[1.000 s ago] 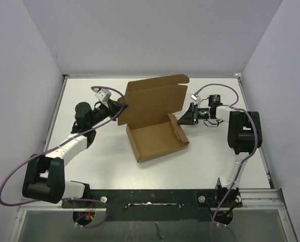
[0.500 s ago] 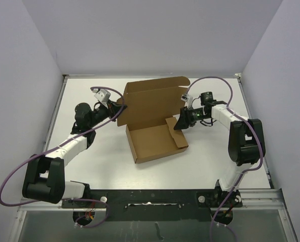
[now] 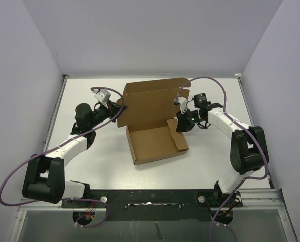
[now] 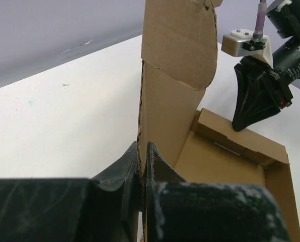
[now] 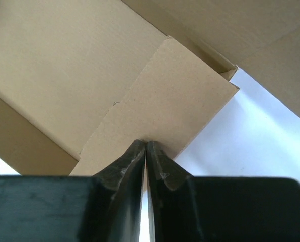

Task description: Fold the paper box

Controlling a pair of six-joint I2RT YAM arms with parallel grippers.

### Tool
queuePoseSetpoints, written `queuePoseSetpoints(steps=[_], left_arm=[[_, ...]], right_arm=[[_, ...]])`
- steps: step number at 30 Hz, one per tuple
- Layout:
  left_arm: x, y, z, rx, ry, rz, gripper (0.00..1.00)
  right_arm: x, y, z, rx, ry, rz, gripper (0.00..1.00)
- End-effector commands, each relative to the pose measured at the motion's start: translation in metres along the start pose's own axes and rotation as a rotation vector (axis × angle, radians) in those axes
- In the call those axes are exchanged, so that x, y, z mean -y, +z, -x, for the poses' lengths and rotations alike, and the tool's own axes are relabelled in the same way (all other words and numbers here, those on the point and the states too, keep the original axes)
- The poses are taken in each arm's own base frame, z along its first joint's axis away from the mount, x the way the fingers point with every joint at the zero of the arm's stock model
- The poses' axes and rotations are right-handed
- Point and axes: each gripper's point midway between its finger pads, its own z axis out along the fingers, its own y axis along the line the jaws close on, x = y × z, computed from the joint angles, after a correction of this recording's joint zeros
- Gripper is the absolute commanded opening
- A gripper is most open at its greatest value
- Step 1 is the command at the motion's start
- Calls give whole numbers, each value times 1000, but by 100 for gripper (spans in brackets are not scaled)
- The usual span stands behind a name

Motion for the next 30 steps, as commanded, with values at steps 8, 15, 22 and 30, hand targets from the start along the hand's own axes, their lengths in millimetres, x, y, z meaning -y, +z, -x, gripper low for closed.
queuePoseSetpoints(steps=[8,15,22,30], left_arm=[[10,-5,32,83,56,-15,0],[10,-5,32,85,51,-15,0],[7,-6,36,102,42,14,0],[10,-9,38,118,3,19,0]], right_arm=[[12,-19,-2,-62,-272,-283,47],[15,-19,-7,-80,-266,-304,66],[4,-5,-18,-58,-64,-141,70],[0,9,-25,-72,14,-92,55]])
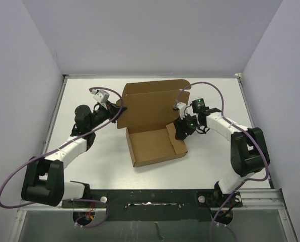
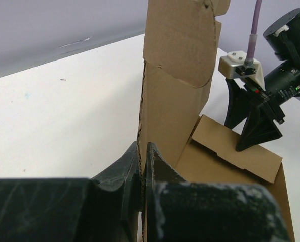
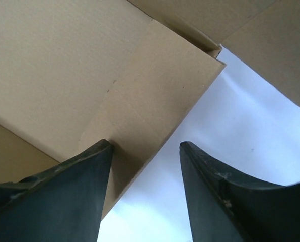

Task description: Fold the paper box

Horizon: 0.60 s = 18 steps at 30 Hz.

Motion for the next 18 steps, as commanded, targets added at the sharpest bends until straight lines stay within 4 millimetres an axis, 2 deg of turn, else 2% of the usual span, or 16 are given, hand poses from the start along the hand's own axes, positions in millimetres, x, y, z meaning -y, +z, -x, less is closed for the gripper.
queuePoseSetpoints(steps=[1,10,13,15,18], left_arm=[[11,-5,40,116,41,-5,0],[20,-12,40,121,-45,-5,0],[25,-14,35,111,-93,-4,0],[28,-17,32,105,-117,-2,0],[35,-19,23,92,-136,-12,0]], right_arm=[[-5,4,5,1,32,27,52],[8,5,6,-31,-17,-86,19],[26,1,11,-59,-96,-228,1],[40,-7,18,-66,-153,-334,0],[49,-15,24,-65,-198,-401,0]])
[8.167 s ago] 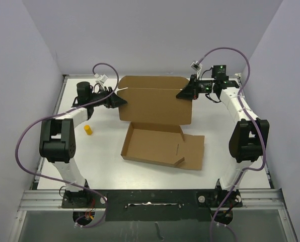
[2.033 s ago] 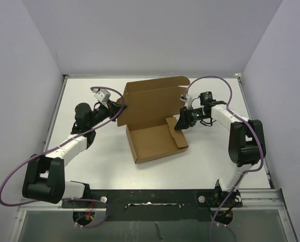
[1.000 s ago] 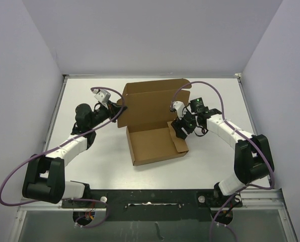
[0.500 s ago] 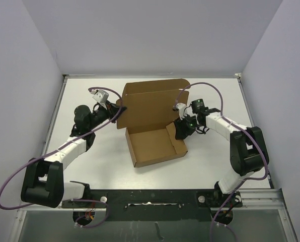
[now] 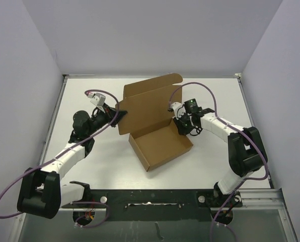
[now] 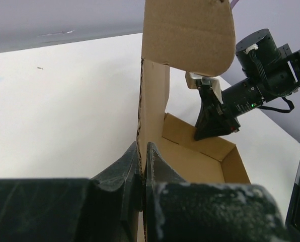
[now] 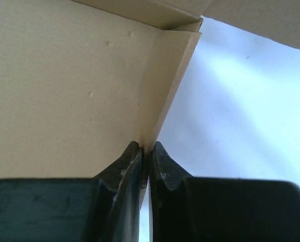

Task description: Fold the paper box

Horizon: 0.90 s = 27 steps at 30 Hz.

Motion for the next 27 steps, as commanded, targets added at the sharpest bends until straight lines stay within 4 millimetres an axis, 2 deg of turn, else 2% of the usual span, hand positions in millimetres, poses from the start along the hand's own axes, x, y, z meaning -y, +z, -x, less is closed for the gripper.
queuePoseSetpoints(steps=[1,4,7,11,25,26,27], left_arm=[[16,-3,12,56,3,-22,0],[21,-6,0,49,30,-45,0],[22,-9,-7,70,54,-59,0],[20,-9,-15,67,54,-65,0],[24,-11,-14,76,61,-78,0],[24,-11,-13,77,61,-78,0],[24,-11,-13,79,63,-77,0]], right_arm=[[36,-17,21,28,-161,-215,1],[20,-12,16,36,-170,-136,13],[9,-4,6,16,-166,-71,20],[14,5,-6,-31,-170,-93,20],[29,15,-13,-96,-218,-197,24],[31,15,-13,-101,-226,-218,23],[36,13,-13,-107,-232,-251,15]])
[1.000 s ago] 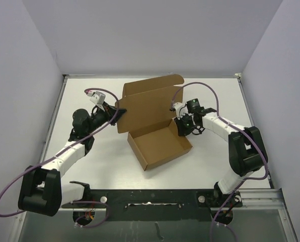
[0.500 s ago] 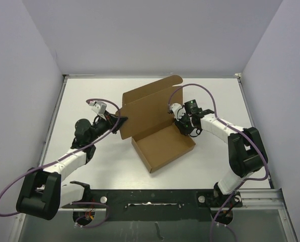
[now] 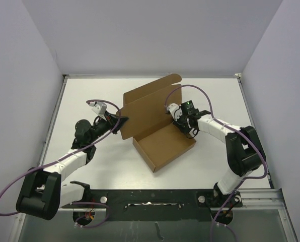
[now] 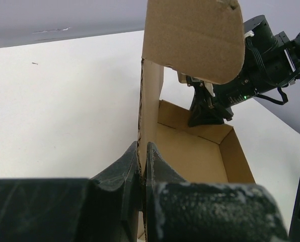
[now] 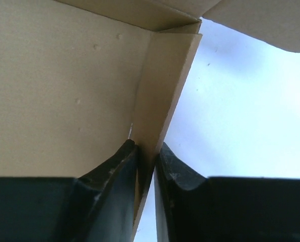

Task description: Fold the paper box

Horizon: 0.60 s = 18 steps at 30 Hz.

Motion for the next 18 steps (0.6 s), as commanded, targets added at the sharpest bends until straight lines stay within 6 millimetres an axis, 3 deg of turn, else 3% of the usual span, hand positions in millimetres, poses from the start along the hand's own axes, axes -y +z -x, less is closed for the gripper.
queuePoseSetpoints(steps=[1,2,4,7,13,18], left_arm=[[15,1,17,56,54,-58,0],[14,0,16,55,54,-56,0],[13,0,16,54,55,-51,0],[12,1,15,51,55,-48,0],[13,4,18,51,58,-57,0],[13,6,19,50,62,-61,0]], right_arm=[[10,7,-16,-80,-56,-92,6],[15,4,-15,-83,-69,-133,0],[21,0,-13,-77,-75,-171,0],[7,0,-8,-40,-67,-82,0],[-6,-2,-5,-9,-29,15,33],[-2,-10,-3,35,27,51,44]])
